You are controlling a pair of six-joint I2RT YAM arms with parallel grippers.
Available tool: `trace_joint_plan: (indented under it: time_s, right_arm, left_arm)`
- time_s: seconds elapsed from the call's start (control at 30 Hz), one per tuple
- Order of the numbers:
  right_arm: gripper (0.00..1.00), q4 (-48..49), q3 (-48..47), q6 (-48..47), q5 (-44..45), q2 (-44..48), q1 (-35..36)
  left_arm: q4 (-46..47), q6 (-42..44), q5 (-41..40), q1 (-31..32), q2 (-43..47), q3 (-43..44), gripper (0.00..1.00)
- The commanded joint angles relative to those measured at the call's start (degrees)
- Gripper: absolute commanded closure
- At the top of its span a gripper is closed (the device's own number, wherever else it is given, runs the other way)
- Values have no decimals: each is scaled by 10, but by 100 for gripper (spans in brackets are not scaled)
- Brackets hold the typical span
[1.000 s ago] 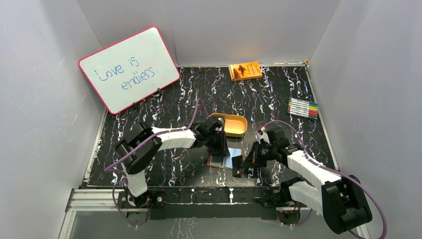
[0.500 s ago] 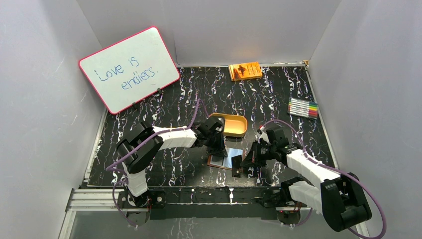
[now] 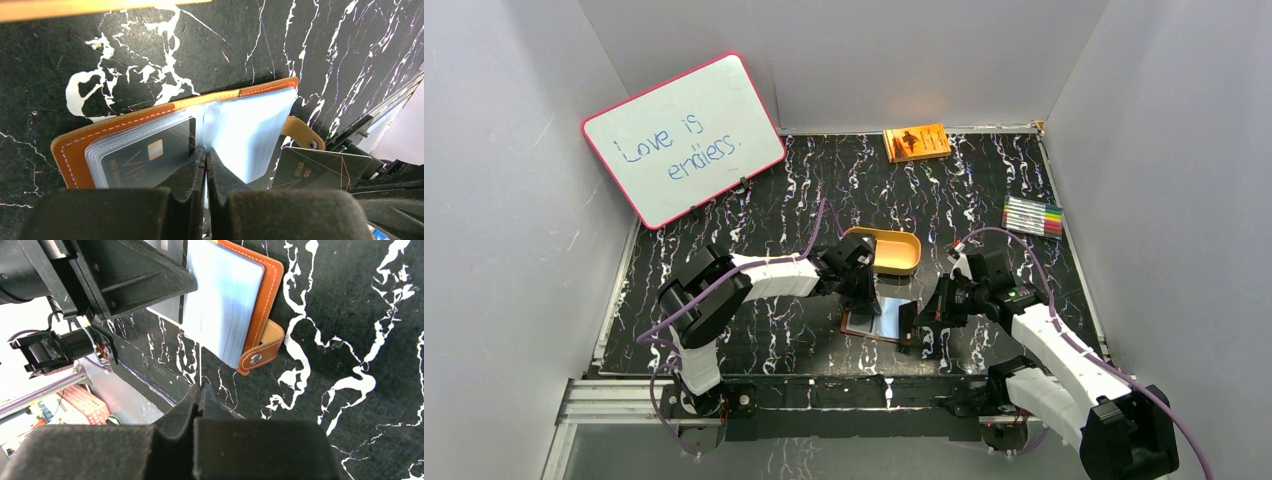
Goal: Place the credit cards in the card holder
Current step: Turn over the card slot in the card holder.
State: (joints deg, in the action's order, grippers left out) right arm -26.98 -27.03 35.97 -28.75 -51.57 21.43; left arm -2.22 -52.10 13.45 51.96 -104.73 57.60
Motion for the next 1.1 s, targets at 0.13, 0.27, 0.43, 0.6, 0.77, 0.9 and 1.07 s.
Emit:
trace_joint_plan:
  time_s: [0.13, 0.27, 0.43, 0.6, 0.77, 0.9, 1.07]
  right_arm:
    - [100, -26, 2, -13, 2, -3, 1]
    - [100, -29, 10, -14, 7, -13, 1]
    - [100, -27, 17, -11, 17, -14, 1]
    - [100, -27, 20, -13, 17, -18, 0]
    - [100, -22, 24, -11, 17, -20, 0]
    - [100, -33, 17, -8, 36, -7, 0]
    - [100, -35, 20, -4, 40, 0, 0]
  left_arm:
    - [-71, 11, -62, 3, -24, -23, 100]
    - [-71, 9, -63, 3, -23, -23, 100]
    - [-70, 9, -63, 3, -24, -24, 100]
    - [-72, 10, -63, 3, -24, -23, 100]
    - [-71, 9, -62, 4, -25, -24, 100]
    - [-71, 9, -63, 3, -24, -26, 100]
    - [-71, 9, -63, 3, -25, -28, 100]
